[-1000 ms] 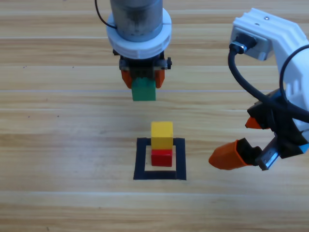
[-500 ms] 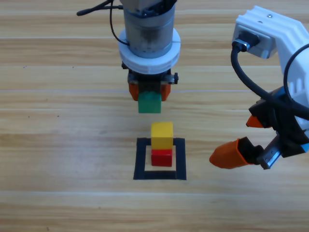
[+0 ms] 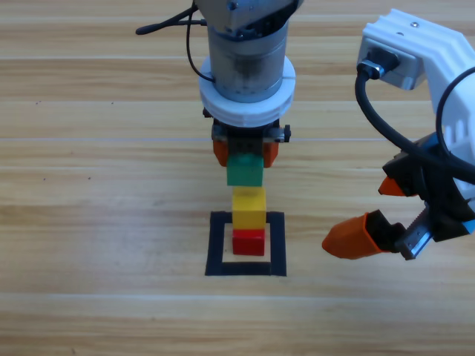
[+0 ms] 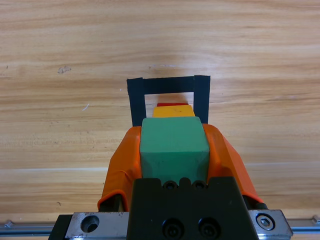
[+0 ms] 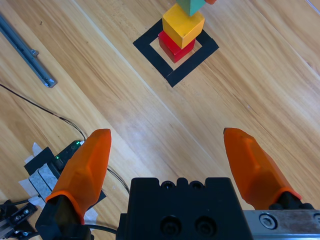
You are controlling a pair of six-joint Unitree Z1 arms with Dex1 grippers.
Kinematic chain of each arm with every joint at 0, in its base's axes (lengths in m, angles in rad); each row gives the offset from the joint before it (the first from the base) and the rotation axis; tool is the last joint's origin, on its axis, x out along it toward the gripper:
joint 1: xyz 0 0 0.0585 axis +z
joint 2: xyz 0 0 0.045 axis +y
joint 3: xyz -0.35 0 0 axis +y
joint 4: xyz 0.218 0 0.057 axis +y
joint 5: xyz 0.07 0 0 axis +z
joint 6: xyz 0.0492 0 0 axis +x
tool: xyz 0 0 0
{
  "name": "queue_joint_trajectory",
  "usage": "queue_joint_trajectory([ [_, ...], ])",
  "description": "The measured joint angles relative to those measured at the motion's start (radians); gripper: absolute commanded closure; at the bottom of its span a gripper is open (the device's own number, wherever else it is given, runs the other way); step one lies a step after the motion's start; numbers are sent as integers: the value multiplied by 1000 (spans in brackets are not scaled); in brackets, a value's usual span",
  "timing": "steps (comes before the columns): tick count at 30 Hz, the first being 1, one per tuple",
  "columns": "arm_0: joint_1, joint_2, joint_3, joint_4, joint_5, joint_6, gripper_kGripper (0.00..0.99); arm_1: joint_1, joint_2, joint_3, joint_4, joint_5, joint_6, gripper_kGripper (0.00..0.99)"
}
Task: Stack the blocks in the rectangular block: red at the bottom, yellow in the middle, green on top
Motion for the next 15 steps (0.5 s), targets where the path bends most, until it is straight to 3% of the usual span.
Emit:
queue_joint_trajectory([
  [15, 0, 28, -3, 0, -6, 0, 990, 0, 0, 0, 0, 0, -2, 0],
])
